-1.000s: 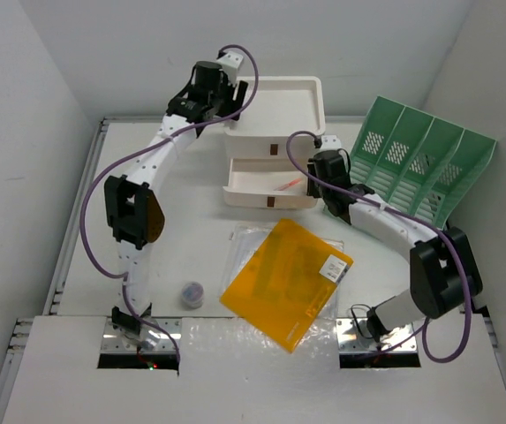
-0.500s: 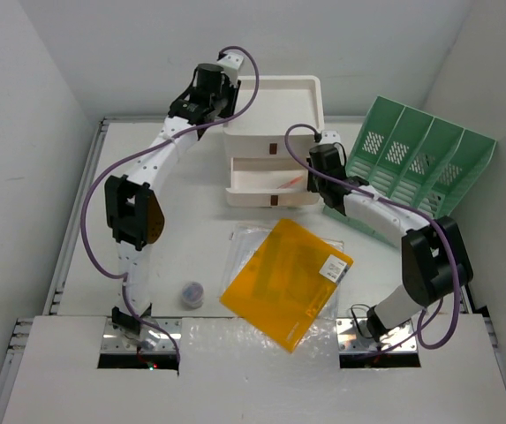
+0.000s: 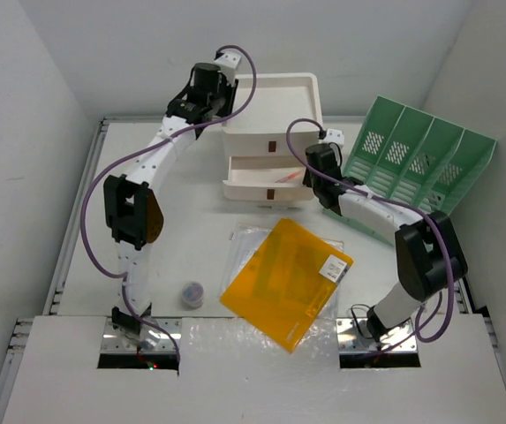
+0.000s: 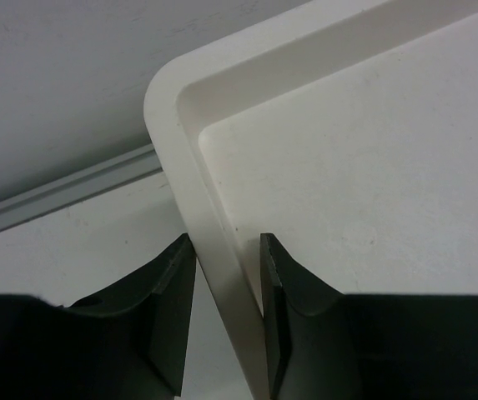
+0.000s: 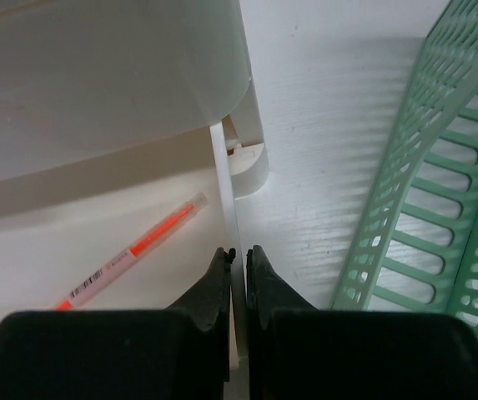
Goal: Organize the desk
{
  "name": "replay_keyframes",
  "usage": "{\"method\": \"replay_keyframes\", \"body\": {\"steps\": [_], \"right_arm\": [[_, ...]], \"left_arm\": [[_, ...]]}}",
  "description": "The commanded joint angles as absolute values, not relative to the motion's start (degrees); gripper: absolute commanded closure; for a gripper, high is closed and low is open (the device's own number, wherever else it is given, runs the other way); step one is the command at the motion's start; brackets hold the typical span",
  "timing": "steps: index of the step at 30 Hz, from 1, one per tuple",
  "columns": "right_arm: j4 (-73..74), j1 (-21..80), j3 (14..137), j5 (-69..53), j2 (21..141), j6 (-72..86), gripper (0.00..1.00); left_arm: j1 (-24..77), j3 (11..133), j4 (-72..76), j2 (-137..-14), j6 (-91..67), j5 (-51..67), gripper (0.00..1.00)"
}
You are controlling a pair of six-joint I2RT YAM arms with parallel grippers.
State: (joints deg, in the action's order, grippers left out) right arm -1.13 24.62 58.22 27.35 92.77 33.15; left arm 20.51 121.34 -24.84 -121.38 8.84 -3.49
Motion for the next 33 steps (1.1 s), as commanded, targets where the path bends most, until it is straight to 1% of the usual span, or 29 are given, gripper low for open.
{"method": "replay_keyframes", "body": {"steps": [1,4,7,8,10,11,13,14,15,18,19,21,22,23,24,25,26,27,28,30,33], "right_arm": [[-17.9,23.0,62.5,36.2,95.3,36.1,1.00],[-20.7,23.0,64.2,32.9,97.4,29.9,1.00],[-18.2,23.0,65.8,29.2,97.6,27.0,1.00],[-17.4,23.0,66.4,27.7,97.4,25.8,0.97],[-16.1,22.9,66.4,24.2,95.8,21.3,0.84],[-14.5,23.0,66.4,20.9,95.0,19.2,0.67],[-12.2,22.9,66.3,19.1,92.0,13.6,0.48],[-10.5,23.0,65.7,18.6,90.6,11.7,0.35],[-9.4,22.9,65.5,18.1,89.3,8.0,0.30],[-3.4,23.1,65.1,15.6,83.3,2.8,0.23],[-0.4,23.2,64.1,14.5,80.3,2.4,0.23],[1.2,23.7,61.4,10.0,77.3,2.0,0.22],[1.4,24.2,57.7,8.0,74.1,1.6,0.23],[1.2,25.8,53.7,4.5,72.7,0.5,0.31],[1.2,26.9,53.6,2.5,71.5,0.4,0.38],[0.4,28.3,49.3,0.5,70.5,-1.4,0.46],[-1.1,31.7,47.2,-1.6,70.0,-2.4,0.53],[-2.7,33.5,45.2,-7.4,70.6,-3.2,0.57],[-4.7,35.2,42.4,-10.8,71.6,-5.9,0.56],[-5.8,37.9,41.5,-14.8,77.1,-6.4,0.55],[-6.4,38.0,43.6,-13.9,84.6,-6.9,0.52]], "left_arm": [[20.5,119.9,-31.5,-120.0,13.2,1.9,1.00],[20.5,119.8,-31.0,-119.8,14.2,2.1,1.00],[20.5,119.9,-30.9,-119.7,14.5,2.5,1.00],[20.5,119.8,-30.8,-119.8,14.5,2.5,1.00],[20.5,119.8,-30.8,-120.1,14.2,2.0,1.00],[20.5,119.8,-30.8,-120.2,14.1,1.8,1.00],[20.5,119.7,-30.3,-120.4,13.4,0.4,1.00],[20.5,119.6,-30.1,-120.5,13.1,0.3,1.00],[20.5,119.5,-30.0,-120.6,12.3,-1.2,1.00],[20.5,119.2,-28.7,-120.4,10.9,-2.3,1.00],[20.5,119.1,-28.6,-120.5,10.7,-2.4,1.00],[20.5,119.2,-28.2,-120.6,10.0,-3.4,1.00],[20.5,119.2,-28.1,-120.7,9.9,-3.6,1.00],[20.5,119.3,-28.0,-120.7,9.7,-4.2,1.00],[20.5,119.3,-27.9,-120.7,9.7,-4.3,1.00],[20.5,119.4,-27.9,-120.7,9.6,-4.5,1.00],[20.5,119.4,-27.8,-120.8,9.4,-5.0,1.00],[20.5,119.4,-27.6,-120.8,9.3,-5.2,1.00],[20.5,119.4,-27.5,-120.9,9.3,-5.4,1.00],[20.5,119.5,-27.8,-121.2,9.5,-5.6,1.00],[20.5,120.1,-28.4,-121.6,9.6,-5.6,1.00]]}}
